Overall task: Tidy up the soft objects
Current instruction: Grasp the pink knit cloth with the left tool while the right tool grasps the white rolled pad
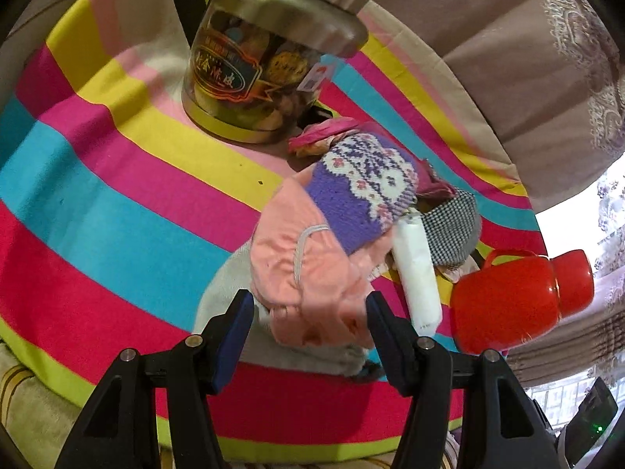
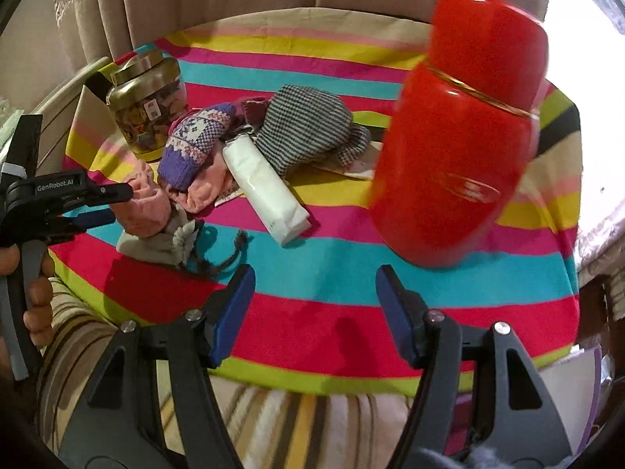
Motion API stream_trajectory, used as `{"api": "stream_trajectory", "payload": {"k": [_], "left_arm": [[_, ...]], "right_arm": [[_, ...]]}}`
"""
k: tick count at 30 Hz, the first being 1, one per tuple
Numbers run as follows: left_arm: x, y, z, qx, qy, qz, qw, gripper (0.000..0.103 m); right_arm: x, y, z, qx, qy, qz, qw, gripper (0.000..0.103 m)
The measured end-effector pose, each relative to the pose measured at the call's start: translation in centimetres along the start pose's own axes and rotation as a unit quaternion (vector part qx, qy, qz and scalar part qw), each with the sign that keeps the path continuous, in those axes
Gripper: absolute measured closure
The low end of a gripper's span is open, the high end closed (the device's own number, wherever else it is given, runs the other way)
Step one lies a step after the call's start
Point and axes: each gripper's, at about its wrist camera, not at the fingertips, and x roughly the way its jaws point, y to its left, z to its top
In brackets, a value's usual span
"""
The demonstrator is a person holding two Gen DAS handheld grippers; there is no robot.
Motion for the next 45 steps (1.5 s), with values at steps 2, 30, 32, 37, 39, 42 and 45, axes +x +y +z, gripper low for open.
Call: {"api": "stream_trajectory", "payload": {"k": [2, 30, 32, 37, 39, 42, 45], "left_arm": [[0.5, 0.2, 0.2, 0.0, 0.002, -0.003, 1.0, 0.042], [0.4, -0.1, -0.1, 0.064, -0.086, -0.055, 0.9927, 0.075], [0.1, -0.1, -0.2, 0.066, -0.092, -0.054, 0.9921, 0.075], [-0.3, -0.4, -0.4, 0.074, -0.102, -0.055, 0.9905, 0.075], [-0.5, -0.5, -0.4, 0.077, -0.107, -0.055, 0.9897, 0.075], [-0.8, -0.8, -0.5, 0.084, -0.115, -0.056, 0.9882, 0.075], [-1.2, -1.0, -0.9, 0.091, -0.123, -0.056, 0.9866, 0.075]], "right_arm": [[1.0, 0.6, 0.5, -0.01, 0.001, -0.003, 1.0, 0.035], [13.3, 5.5, 5.9, -0.088, 0.053, -0.006, 0.995, 0.035], [13.8, 5.5, 5.9, -0.088, 0.054, -0.003, 0.995, 0.036], [14.4, 5.3, 5.7, -0.078, 0.057, 0.011, 0.995, 0.047], [14.1, 5.3, 5.4, -0.074, 0.057, 0.019, 0.995, 0.051], [13.1, 5.2, 5.3, -0.065, 0.05, 0.028, 0.996, 0.054], [11.7, 5.0, 5.1, -0.055, 0.039, 0.032, 0.997, 0.056]]}}
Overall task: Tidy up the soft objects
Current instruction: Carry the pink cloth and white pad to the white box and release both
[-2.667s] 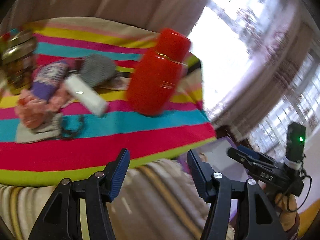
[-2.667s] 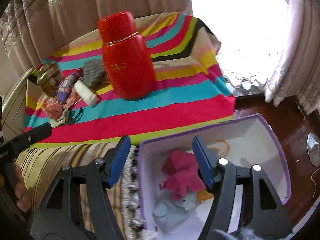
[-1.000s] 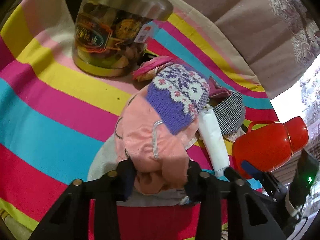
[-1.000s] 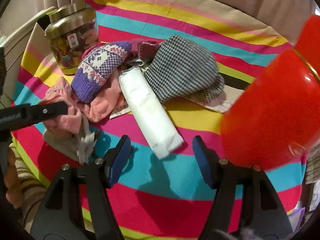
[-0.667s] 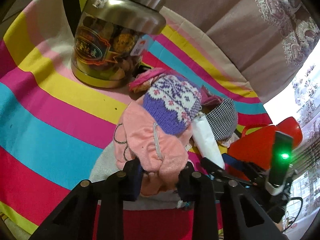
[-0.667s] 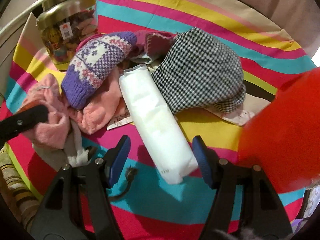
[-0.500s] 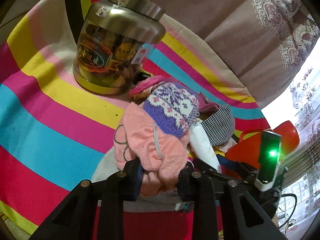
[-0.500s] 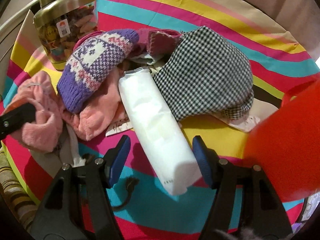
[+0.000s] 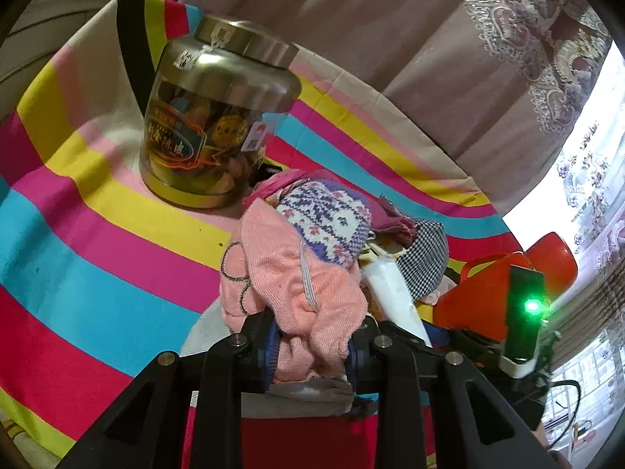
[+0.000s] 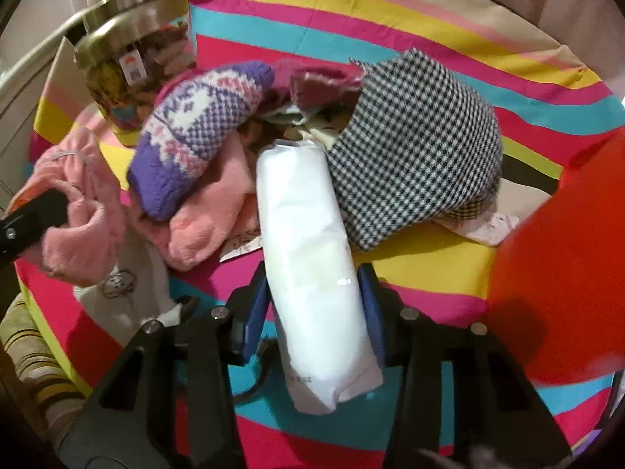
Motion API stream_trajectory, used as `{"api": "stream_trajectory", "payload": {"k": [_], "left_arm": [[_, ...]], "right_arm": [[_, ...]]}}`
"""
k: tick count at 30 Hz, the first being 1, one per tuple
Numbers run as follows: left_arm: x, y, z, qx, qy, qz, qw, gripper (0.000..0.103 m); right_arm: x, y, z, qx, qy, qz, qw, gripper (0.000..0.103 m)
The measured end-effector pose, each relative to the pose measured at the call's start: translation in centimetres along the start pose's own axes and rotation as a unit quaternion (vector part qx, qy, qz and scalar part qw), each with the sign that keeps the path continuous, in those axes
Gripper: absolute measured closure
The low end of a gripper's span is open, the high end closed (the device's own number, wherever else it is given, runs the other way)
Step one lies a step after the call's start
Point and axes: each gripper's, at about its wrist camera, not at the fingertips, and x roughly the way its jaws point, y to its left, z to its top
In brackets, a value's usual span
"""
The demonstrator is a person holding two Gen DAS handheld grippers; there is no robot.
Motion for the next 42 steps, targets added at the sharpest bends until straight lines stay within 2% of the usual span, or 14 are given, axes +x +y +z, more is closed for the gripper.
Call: {"api": "stream_trajectory", "payload": {"k": [12, 27, 33, 42], "left_arm": [[-2.1, -1.9, -0.7, 0.029, -0.023, -0.003, 0.9993, 0.075], [-5.1, -8.3, -3.3, 0.08, -0.002, -0.054, 0.9954, 0.075], [-5.5, -12.7, -6.0, 0.116, 0.029, -0.091, 0.9887, 0.075], [-5.5, -19.2, -10.0, 0.174, 0.077, -0.142, 0.9715, 0.075]], "right_arm": [[-5.8, -0.9, -2.2, 0.03, -0.029, 0.013, 0.999, 0.057], [-14.1, -7.1, -10.0, 0.106, -0.046, -0.014, 0.993, 0.057], [-17.2, -10.3, -13.3, 0.133, -0.056, -0.04, 0.989, 0.057], [-20.9, -15.7, -18.7, 0.186, -0.055, -0.08, 0.978, 0.057]]}}
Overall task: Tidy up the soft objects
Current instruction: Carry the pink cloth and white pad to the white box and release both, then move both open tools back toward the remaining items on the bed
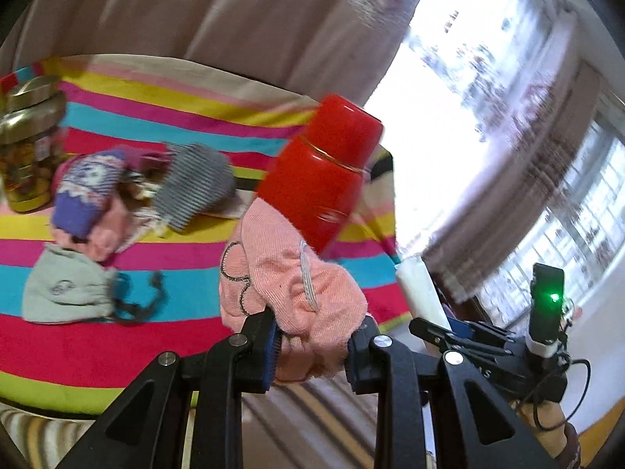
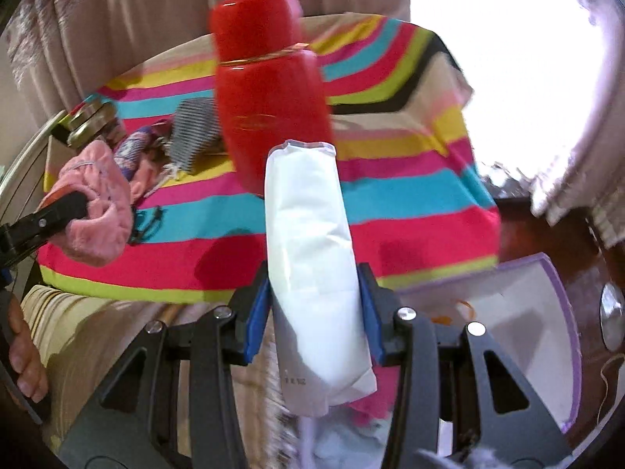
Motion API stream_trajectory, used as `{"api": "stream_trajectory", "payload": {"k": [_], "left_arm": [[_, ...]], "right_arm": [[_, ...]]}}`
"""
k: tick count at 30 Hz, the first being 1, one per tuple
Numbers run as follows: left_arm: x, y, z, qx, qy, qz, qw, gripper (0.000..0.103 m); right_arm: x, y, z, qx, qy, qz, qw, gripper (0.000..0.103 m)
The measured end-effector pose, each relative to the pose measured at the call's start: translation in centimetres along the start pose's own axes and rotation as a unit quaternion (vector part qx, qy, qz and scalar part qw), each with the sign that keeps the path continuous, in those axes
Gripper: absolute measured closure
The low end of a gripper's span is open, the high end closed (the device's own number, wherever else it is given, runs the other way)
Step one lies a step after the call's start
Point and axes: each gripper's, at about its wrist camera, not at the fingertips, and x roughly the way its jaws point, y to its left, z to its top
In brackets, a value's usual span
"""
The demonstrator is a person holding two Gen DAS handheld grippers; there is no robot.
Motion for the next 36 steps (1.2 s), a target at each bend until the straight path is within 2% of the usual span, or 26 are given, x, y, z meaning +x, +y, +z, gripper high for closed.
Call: {"api": "stream_trajectory", "payload": {"k": [9, 20, 22, 23, 24, 26, 30, 36], "left_arm": [[2.3, -5.9, -2.0, 0.045, 0.054, -0.053, 0.9961, 0.075], [4.8, -11.7, -3.9, 0.095, 0.115, -0.107, 0.9831, 0.075], [5.3, -12.6, -4.3, 0.103, 0.13, -0.121, 0.9786, 0.065], [5.5, -12.9, -4.4, 0.104, 0.137, -0.126, 0.9769, 0.061], [5.6, -13.2, -4.6, 0.107, 0.141, -0.129, 0.9758, 0.055], [5.7, -13.5, -4.6, 0.114, 0.141, -0.127, 0.9752, 0.05], [5.3, -13.3, -4.3, 0.115, 0.134, -0.117, 0.9774, 0.041], [4.1, -12.1, -3.5, 0.122, 0.105, -0.077, 0.9839, 0.037]], "right_arm": [[-2.2, -5.7, -1.5, 0.043, -0.008, -0.045, 0.998, 0.056], [-3.8, -9.4, -2.1, 0.075, -0.021, -0.081, 0.994, 0.056], [-4.0, -9.8, -2.0, 0.077, -0.024, -0.087, 0.993, 0.056], [-4.2, -9.9, -2.0, 0.077, -0.027, -0.09, 0.993, 0.051], [-4.3, -9.9, -2.0, 0.076, -0.03, -0.098, 0.992, 0.041], [-4.6, -10.0, -2.0, 0.073, -0.037, -0.11, 0.991, 0.028], [-5.0, -9.7, -1.8, 0.068, -0.046, -0.111, 0.99, 0.024], [-5.5, -7.1, -1.2, 0.031, -0.063, -0.121, 0.99, 0.018]]}}
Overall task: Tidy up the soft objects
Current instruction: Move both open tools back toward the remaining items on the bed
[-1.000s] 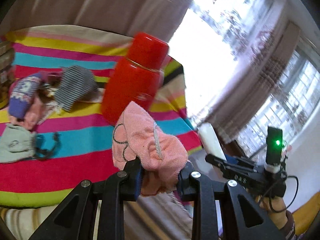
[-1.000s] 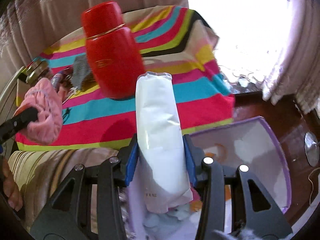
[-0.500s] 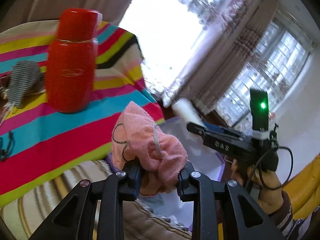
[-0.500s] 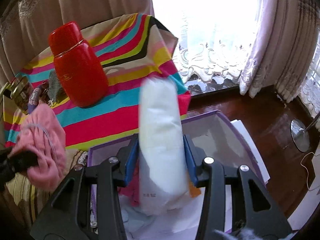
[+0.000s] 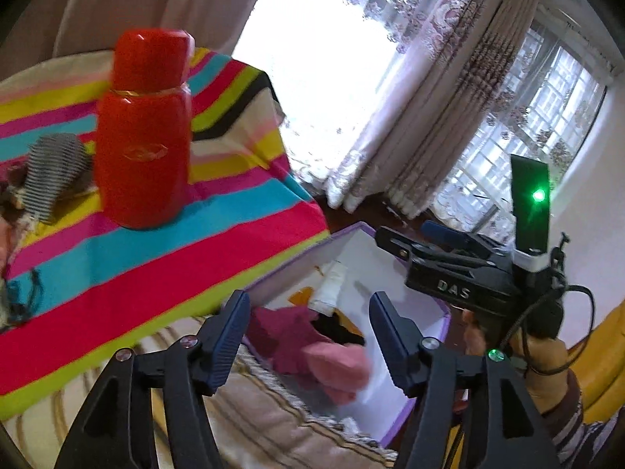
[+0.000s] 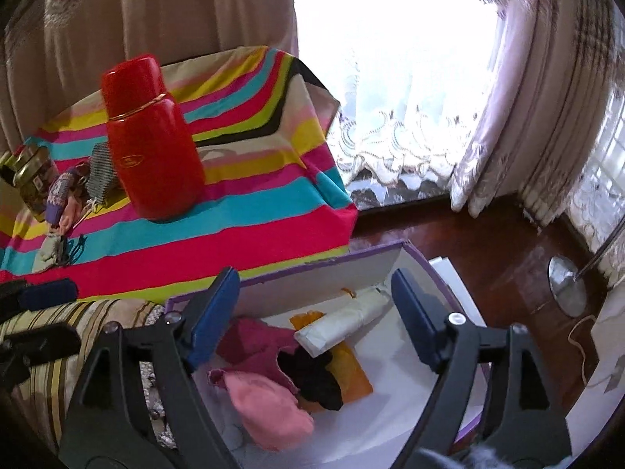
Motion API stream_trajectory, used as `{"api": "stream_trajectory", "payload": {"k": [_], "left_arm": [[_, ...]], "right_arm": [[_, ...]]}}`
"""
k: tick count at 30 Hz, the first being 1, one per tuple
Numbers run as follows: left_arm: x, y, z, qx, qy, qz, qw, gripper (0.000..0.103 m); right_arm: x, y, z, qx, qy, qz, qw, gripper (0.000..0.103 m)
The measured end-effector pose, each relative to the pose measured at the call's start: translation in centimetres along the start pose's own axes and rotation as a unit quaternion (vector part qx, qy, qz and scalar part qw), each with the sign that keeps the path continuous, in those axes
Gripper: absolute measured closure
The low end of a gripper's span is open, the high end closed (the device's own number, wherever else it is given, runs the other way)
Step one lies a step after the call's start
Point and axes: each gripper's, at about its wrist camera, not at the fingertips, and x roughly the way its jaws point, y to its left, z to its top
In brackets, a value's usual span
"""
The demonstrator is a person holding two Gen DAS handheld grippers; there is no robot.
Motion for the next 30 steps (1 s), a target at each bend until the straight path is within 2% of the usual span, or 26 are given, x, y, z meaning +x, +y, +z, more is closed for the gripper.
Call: {"api": "stream_trajectory", "payload": {"k": [4, 7, 10, 14, 18, 23, 30], "left_arm": [[-1.6, 1.2, 0.2, 0.004, -0.023, 0.047, 0.9986, 0.021], [-2.7, 2.9, 0.0, -0.012, -0.034, 0.093, 0.995, 0.021], [-3.8, 5.6, -0.5, -0.043, -0.042, 0.106, 0.9925, 0.021], [-5.4, 8.9, -1.4, -0.064, -0.044, 0.144, 0.9865, 0.021], [-7.6, 12.9, -2.1, -0.115, -0.041, 0.146, 0.9816, 0.021], [-10.1, 17.9, -3.4, -0.178, -0.045, 0.169, 0.9684, 0.021], [-13.2, 24.1, -5.8, -0.258, -0.057, 0.193, 0.9449, 0.021]], "right_arm": [[-0.5, 1.9, 0.4, -0.017, -0.011, 0.006, 1.0, 0.013], [-0.6, 3.3, 0.6, -0.019, -0.016, 0.017, 1.0, 0.013], [-0.5, 4.6, 0.6, -0.016, -0.02, 0.038, 0.999, 0.013], [-0.1, 6.2, 0.7, -0.019, -0.009, 0.07, 0.997, 0.013], [0.4, 8.2, 0.9, -0.025, 0.014, 0.12, 0.992, 0.013], [0.4, 11.4, 0.9, -0.057, 0.013, 0.139, 0.989, 0.013], [1.0, 15.3, 1.0, -0.081, 0.03, 0.171, 0.981, 0.013]]}}
